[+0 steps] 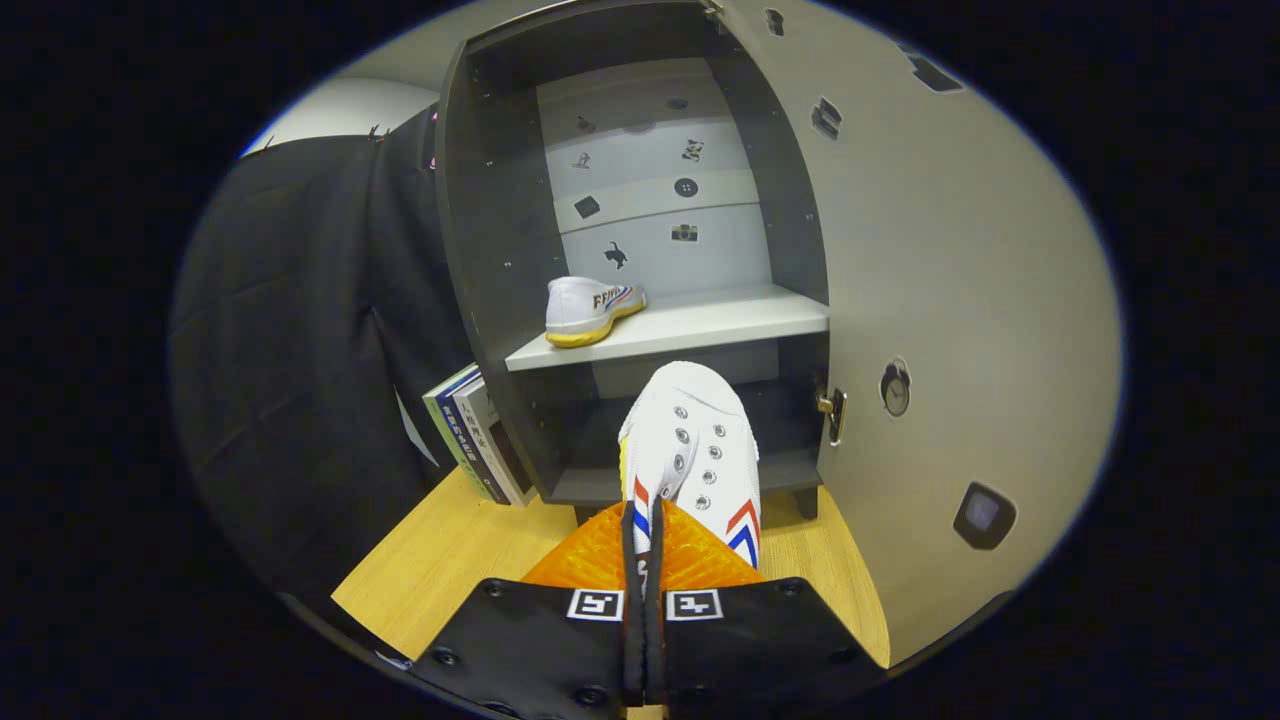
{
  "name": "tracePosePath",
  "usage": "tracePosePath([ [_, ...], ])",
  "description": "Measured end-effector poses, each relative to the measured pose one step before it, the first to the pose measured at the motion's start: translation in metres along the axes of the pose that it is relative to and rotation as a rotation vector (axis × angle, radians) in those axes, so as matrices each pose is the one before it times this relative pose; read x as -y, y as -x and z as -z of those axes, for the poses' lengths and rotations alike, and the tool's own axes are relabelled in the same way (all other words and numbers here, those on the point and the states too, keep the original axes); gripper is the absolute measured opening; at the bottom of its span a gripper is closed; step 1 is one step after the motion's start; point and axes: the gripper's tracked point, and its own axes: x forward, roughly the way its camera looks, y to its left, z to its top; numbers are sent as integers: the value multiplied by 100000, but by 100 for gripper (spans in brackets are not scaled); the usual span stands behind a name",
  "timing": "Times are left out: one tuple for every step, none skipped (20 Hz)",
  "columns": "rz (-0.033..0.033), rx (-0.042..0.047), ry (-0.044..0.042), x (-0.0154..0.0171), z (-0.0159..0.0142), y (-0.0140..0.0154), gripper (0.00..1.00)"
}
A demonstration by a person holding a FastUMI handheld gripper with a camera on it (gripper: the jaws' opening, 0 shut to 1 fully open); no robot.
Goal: Open the shoe cabinet door, grab the shoes and put them into the shoe cabinet, then close the shoe cabinet door.
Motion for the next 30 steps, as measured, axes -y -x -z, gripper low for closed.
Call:
tracePosePath([
  [82, 1334, 872, 64, -1139, -386, 1],
  [375, 1376, 732, 156, -1227, -495, 1],
  [292, 1179, 428, -78, -1204, -629, 1],
  [-19, 1437, 140, -3, -1318, -623, 1],
  [-24, 995, -75, 76, -1107, -646, 1],
  [-348, 480, -28, -12, -1288, -791, 1],
  [-147, 1275, -80, 24, -1004, -648, 1],
  [-185, 974, 494, 38, -1162, -917, 1],
  [338, 1109, 835, 114, -1065, -1043, 1],
  [422, 1007, 395, 277, -930, -954, 1],
  [423, 998, -53, 87, -862, -983, 1],
  [235, 800, -455, 214, -840, -1127, 1],
  [212, 517, -214, 164, -696, -973, 1],
  [466, 327, 382, 140, -748, -1139, 1],
  [353, 662, 861, 83, -679, -1050, 1],
  [597, 790, 1498, 140, -699, -1059, 1],
  [572, 201, 1507, 36, -441, -1172, 1],
  [129, 91, 871, -25, -376, -1144, 1],
  [23, -102, 344, -171, -84, -940, 1],
  [-162, -610, -207, -212, -168, -1195, 1],
  [12, -1058, -269, -158, 35, -1317, 1],
  [-123, -1366, -152, -77, 244, -964, 1],
  [-219, -1149, -302, -215, 352, -743, 1],
  [559, -887, 539, 73, 246, -857, 1],
  [450, -1116, 511, 101, 433, -573, 1],
  [315, -907, -447, 64, 365, -467, 1],
  [171, -837, -414, -23, 290, -396, 1],
  [534, -709, -391, 79, 214, -281, 1],
  [427, -621, -598, -6, 145, -152, 1],
  [716, -266, -974, 63, -66, 143, 2],
])
